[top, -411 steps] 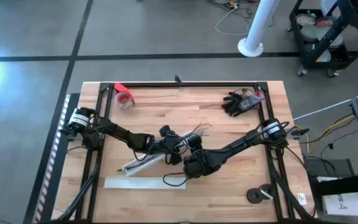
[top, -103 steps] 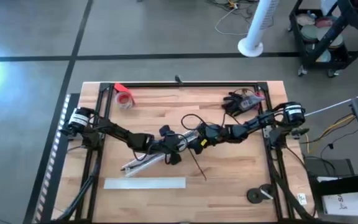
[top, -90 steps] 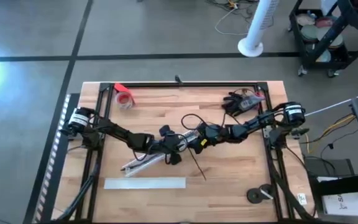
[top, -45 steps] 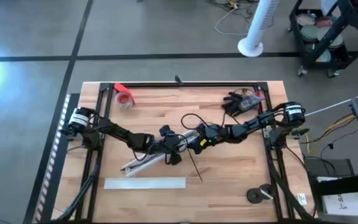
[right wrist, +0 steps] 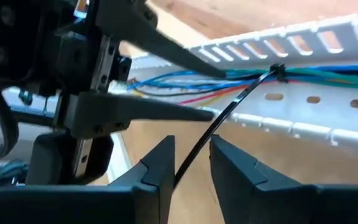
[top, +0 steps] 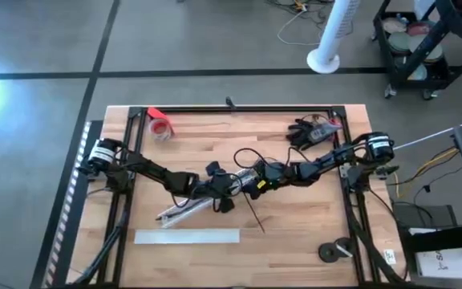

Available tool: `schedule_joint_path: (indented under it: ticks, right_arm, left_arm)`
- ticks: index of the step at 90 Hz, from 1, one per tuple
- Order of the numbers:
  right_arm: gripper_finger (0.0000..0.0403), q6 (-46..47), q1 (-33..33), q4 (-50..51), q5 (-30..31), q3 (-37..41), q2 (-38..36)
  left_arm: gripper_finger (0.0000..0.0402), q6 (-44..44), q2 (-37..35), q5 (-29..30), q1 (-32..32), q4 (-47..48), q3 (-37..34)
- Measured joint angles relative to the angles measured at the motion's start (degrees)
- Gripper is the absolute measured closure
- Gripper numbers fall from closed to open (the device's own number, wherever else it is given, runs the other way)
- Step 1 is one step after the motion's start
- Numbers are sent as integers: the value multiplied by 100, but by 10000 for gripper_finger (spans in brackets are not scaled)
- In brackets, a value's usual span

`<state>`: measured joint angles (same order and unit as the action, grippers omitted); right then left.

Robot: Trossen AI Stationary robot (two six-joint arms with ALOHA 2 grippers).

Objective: Ziptie cables
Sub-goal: Put the zip-tied cables in the cable duct

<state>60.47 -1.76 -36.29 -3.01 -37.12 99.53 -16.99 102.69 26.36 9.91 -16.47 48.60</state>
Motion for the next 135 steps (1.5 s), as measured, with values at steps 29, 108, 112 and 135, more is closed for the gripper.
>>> schedule_joint_path:
  ticks: [29, 108, 112, 135]
  right_arm:
    - [391, -169, -75, 11, -104, 2, 2]
    - [403, -2228, -876, 4276, 2408, -1952, 2]
    - [403, -2209, -890, 4283, 2407, -1952, 28]
    - [403, -2154, -907, 4249, 2424, -2020, 483]
  left_arm:
    - [303, 27, 1, 3, 0, -7, 0]
    - [303, 22, 0, 8, 0, 17, 0]
    - [303, 20, 1, 7, 0, 17, 0]
    - [303, 15, 1, 6, 0, 0, 0]
